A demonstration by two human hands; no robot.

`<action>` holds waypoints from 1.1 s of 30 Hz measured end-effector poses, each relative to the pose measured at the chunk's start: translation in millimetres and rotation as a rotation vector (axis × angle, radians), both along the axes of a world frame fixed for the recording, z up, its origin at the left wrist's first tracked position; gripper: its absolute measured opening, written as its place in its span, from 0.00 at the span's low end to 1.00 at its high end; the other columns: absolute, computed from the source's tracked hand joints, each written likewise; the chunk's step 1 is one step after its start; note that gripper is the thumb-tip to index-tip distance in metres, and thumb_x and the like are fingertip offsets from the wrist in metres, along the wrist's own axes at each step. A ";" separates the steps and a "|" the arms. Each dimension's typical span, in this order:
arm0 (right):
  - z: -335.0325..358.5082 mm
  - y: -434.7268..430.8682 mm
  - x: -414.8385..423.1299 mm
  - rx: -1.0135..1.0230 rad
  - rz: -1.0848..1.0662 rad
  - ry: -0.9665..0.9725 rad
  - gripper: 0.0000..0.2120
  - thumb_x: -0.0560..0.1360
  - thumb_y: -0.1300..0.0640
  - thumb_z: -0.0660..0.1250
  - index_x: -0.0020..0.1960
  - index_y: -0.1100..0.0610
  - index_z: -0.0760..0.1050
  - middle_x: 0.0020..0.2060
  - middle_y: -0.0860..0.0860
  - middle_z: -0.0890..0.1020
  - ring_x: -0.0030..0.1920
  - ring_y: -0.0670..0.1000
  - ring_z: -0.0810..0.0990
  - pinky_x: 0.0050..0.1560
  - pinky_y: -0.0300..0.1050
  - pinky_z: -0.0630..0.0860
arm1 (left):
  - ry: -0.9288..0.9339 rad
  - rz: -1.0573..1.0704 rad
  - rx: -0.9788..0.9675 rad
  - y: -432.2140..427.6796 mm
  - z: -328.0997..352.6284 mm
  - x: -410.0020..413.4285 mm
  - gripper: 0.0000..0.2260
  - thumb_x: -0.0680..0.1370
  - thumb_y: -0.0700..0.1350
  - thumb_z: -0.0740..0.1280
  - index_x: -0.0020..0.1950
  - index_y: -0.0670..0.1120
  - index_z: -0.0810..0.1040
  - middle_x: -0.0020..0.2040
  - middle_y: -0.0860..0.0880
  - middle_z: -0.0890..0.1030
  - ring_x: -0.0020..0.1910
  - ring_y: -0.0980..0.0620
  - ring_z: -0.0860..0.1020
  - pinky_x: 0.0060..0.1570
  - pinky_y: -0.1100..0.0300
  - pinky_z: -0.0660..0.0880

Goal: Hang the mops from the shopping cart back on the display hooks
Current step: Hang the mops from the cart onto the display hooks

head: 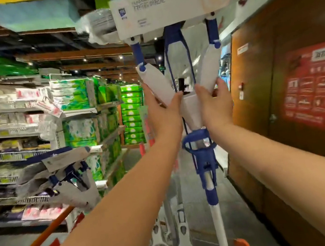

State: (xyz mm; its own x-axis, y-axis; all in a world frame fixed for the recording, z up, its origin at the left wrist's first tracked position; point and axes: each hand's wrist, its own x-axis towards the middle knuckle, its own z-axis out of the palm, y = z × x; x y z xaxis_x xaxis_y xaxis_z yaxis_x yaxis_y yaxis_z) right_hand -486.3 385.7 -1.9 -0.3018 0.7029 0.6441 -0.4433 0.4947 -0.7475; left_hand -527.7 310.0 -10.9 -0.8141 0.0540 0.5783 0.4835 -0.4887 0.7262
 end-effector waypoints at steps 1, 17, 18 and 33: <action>4.2 -5.3 9.1 -0.007 -0.017 0.016 0.12 0.75 0.53 0.68 0.56 0.49 0.69 0.50 0.49 0.79 0.48 0.49 0.79 0.51 0.46 0.77 | 0.006 -0.033 0.013 -2.6 4.0 5.4 0.36 0.74 0.38 0.72 0.77 0.49 0.58 0.60 0.53 0.73 0.58 0.55 0.75 0.59 0.61 0.74; 39.2 -39.1 193.6 -0.013 -0.540 0.113 0.17 0.76 0.46 0.65 0.62 0.51 0.71 0.52 0.48 0.79 0.51 0.46 0.80 0.52 0.48 0.81 | 0.138 -0.496 0.045 -8.5 51.3 163.9 0.38 0.73 0.46 0.73 0.78 0.55 0.56 0.74 0.53 0.66 0.66 0.57 0.70 0.66 0.53 0.71; 42.0 -41.4 206.3 -0.017 -0.562 0.127 0.17 0.76 0.46 0.65 0.62 0.51 0.70 0.52 0.48 0.79 0.51 0.46 0.80 0.52 0.47 0.81 | 0.148 -0.524 0.048 -9.0 55.4 175.4 0.39 0.71 0.49 0.74 0.77 0.58 0.57 0.74 0.53 0.66 0.67 0.54 0.71 0.65 0.49 0.72; 71.7 -106.1 429.7 -0.049 -0.865 0.255 0.17 0.76 0.47 0.66 0.61 0.54 0.72 0.53 0.51 0.81 0.50 0.50 0.80 0.51 0.48 0.80 | 0.318 -0.818 0.022 -50.3 86.7 387.8 0.37 0.76 0.46 0.70 0.79 0.52 0.51 0.76 0.50 0.63 0.72 0.51 0.66 0.68 0.49 0.69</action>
State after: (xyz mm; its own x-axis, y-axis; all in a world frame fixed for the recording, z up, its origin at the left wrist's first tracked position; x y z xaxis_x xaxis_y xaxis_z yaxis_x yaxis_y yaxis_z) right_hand -56.6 279.6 69.8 0.4927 0.6463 0.5827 -0.0858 0.7024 -0.7066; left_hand -139.9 259.7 75.8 -0.3250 0.5368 0.7786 0.1527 -0.7827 0.6034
